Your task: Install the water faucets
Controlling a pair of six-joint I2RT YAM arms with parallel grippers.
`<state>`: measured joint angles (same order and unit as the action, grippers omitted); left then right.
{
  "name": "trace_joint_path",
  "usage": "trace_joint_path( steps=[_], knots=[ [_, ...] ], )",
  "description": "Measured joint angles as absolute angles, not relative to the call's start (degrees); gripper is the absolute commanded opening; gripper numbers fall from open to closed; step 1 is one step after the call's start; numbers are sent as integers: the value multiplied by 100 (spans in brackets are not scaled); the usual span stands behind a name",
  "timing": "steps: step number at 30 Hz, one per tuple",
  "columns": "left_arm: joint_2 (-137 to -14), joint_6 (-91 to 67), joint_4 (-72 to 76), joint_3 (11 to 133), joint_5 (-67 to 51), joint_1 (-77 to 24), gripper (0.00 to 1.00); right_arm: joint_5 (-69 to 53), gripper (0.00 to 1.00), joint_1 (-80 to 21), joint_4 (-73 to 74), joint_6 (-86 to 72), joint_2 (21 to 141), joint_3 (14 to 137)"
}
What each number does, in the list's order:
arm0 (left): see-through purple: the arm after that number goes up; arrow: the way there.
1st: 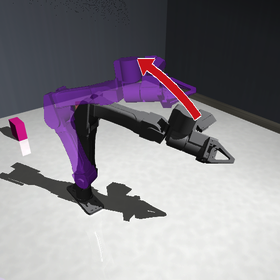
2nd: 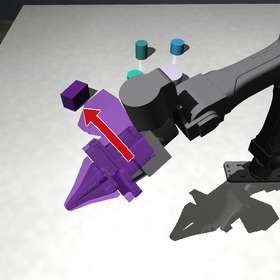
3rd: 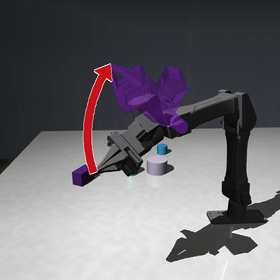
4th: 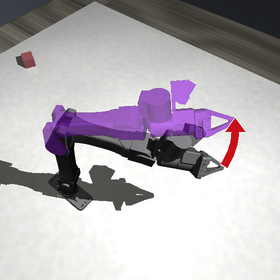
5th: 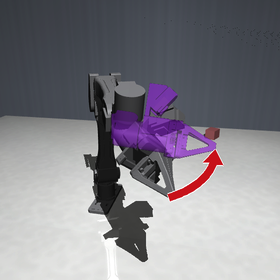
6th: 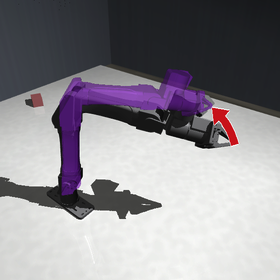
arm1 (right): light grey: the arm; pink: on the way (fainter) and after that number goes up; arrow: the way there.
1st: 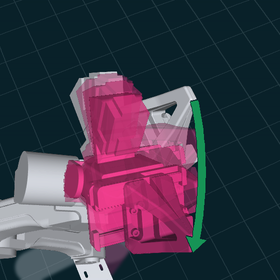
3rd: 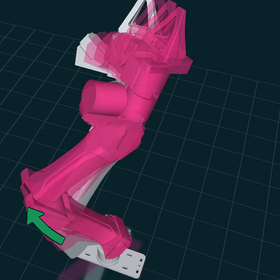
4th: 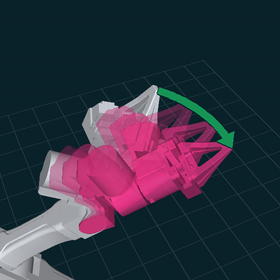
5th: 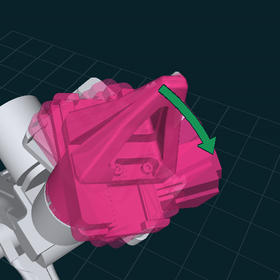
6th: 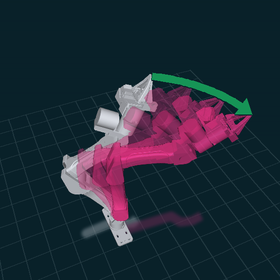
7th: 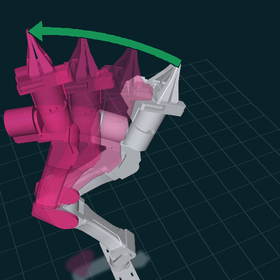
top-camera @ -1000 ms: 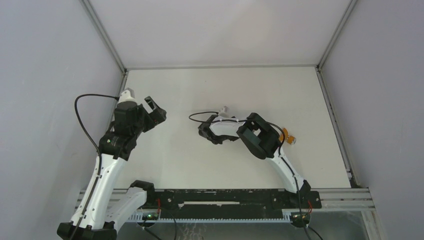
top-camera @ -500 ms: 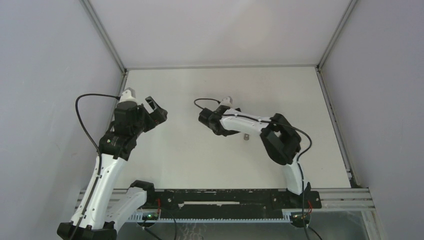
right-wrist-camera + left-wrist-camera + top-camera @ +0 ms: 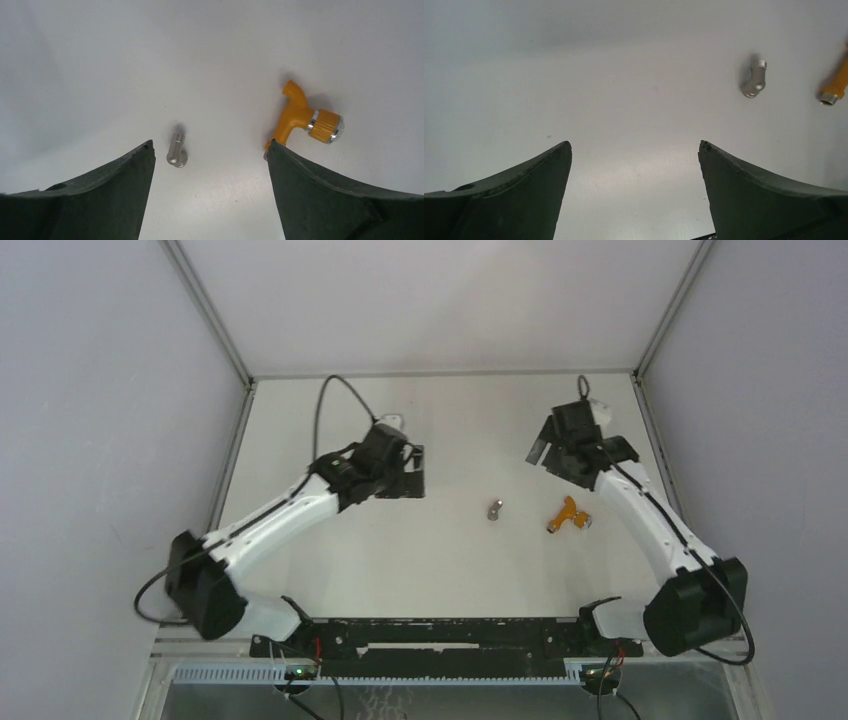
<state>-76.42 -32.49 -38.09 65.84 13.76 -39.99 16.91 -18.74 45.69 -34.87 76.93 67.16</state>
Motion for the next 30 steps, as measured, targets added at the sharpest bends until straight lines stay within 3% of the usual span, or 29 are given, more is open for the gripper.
trace_joint_path(
  steps=[5, 14, 23, 30],
  knots=[
    [-9266, -3212, -3820, 7771, 1286, -4652, 100, 1212, 93, -1011, 4539, -3481, 6952, 6545],
    [-11354, -3190, -3900, 9756, 670, -5120, 99, 1098, 92, -517, 4578, -3481, 6331, 6263],
    [-12567, -3175, -4091, 10991, 285, -5374, 65, 972, 91, -456, 4602, -3476, 6117, 6158],
    [-13096, -3151, -4359, 11260, 211, -5478, 50, 886, 91, -451, 4602, -3454, 6117, 6154]
  ],
)
